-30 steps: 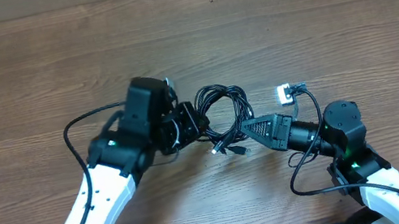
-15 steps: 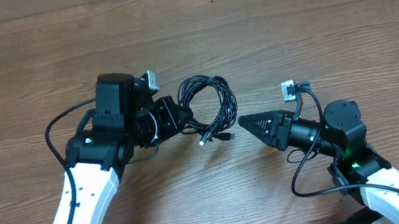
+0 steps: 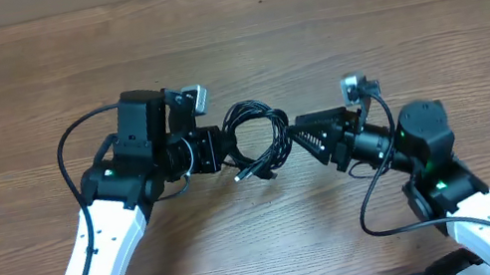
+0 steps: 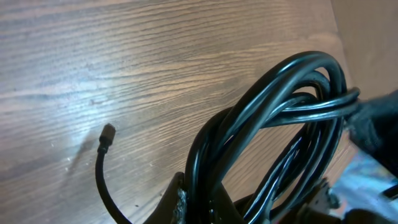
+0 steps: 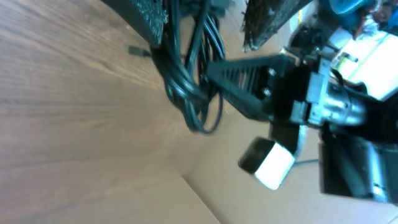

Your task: Untangle cables

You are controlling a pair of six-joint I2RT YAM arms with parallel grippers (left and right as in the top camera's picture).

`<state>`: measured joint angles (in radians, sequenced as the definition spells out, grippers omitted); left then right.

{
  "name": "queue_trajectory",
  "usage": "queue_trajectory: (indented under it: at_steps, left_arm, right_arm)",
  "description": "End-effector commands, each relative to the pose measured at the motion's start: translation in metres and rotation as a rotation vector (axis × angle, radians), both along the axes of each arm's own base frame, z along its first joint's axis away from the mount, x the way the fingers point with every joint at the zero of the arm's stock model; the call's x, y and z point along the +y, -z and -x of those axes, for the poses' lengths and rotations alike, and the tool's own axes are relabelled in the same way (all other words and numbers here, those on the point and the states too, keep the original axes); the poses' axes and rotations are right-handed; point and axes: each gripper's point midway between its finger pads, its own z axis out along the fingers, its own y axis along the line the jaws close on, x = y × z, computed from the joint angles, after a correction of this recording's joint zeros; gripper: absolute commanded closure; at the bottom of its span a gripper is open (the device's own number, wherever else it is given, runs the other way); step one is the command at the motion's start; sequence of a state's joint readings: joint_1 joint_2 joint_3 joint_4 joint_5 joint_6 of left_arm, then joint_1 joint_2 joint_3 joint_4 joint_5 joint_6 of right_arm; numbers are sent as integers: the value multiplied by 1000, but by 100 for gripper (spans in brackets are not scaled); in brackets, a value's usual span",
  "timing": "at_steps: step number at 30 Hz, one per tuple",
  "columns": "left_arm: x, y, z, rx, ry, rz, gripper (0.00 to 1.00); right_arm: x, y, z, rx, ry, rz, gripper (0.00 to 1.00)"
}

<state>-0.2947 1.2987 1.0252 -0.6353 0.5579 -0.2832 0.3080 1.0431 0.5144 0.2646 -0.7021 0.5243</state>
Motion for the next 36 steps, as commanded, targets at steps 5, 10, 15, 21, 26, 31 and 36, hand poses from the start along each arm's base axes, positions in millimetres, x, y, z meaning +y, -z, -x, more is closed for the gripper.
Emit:
queue_trajectory:
  at_steps: [5,10,15,21,26,31,36]
  left_arm:
    - [-18,-16,13,-122,212,54,96]
    - [-32,-31,30,-117,316,169,96]
    - [-32,-30,30,-115,316,170,96]
    - [-32,-30,30,-91,299,176,96]
    - [-22,-18,22,-89,241,97,86]
    - [-4,-4,5,-14,46,11,9]
    - [9,5,-4,202,-268,63,4]
  right_arm:
    - [1,-24,-4,-158,-48,154,46]
    - [9,-19,10,-154,-150,143,66]
    - [20,-13,26,-113,-279,98,96]
    - [21,-5,21,-80,-273,101,96]
    - [11,-6,-5,-63,-117,129,96]
    - [-11,5,-35,125,149,92,96]
    - [-42,29,-53,457,462,-52,96]
